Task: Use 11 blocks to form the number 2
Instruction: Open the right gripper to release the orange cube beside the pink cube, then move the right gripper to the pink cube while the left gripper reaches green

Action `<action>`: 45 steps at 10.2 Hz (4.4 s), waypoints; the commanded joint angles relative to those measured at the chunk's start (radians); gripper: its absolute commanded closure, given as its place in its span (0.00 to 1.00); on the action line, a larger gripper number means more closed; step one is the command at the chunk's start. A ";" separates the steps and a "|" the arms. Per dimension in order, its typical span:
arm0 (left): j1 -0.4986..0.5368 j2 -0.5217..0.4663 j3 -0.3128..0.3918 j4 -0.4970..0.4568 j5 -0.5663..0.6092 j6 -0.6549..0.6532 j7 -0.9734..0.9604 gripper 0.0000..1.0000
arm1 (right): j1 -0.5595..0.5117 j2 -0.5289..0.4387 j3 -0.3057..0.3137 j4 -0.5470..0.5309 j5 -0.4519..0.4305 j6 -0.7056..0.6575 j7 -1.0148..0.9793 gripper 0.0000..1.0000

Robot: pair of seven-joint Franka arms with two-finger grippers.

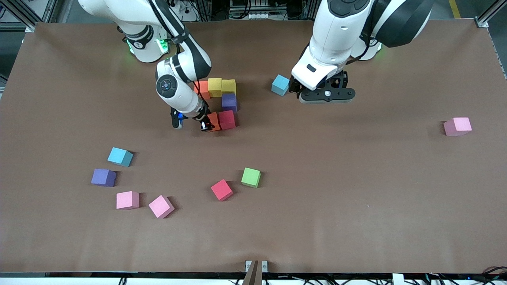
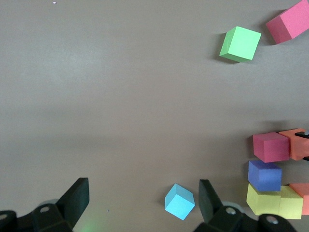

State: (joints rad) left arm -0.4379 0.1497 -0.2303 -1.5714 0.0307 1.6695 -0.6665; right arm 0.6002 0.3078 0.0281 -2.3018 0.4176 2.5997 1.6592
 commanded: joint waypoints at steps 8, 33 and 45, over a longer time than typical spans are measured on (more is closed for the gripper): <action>0.007 -0.002 -0.003 0.010 -0.018 -0.022 0.025 0.00 | 0.026 0.010 -0.005 0.007 -0.006 -0.007 -0.001 0.00; 0.005 -0.001 -0.004 0.010 -0.012 -0.019 0.027 0.00 | -0.322 0.109 -0.031 0.415 -0.293 -0.300 -0.411 0.00; -0.108 0.510 0.165 0.168 0.242 0.951 -0.001 0.00 | -0.537 0.197 -0.031 0.538 -0.375 -0.431 -1.539 0.00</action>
State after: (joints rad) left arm -0.4881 0.5931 -0.1452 -1.4602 0.1917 2.5541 -0.6279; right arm 0.0717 0.4630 -0.0165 -1.8055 0.0621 2.1681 0.2234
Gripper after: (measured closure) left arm 0.000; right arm 0.000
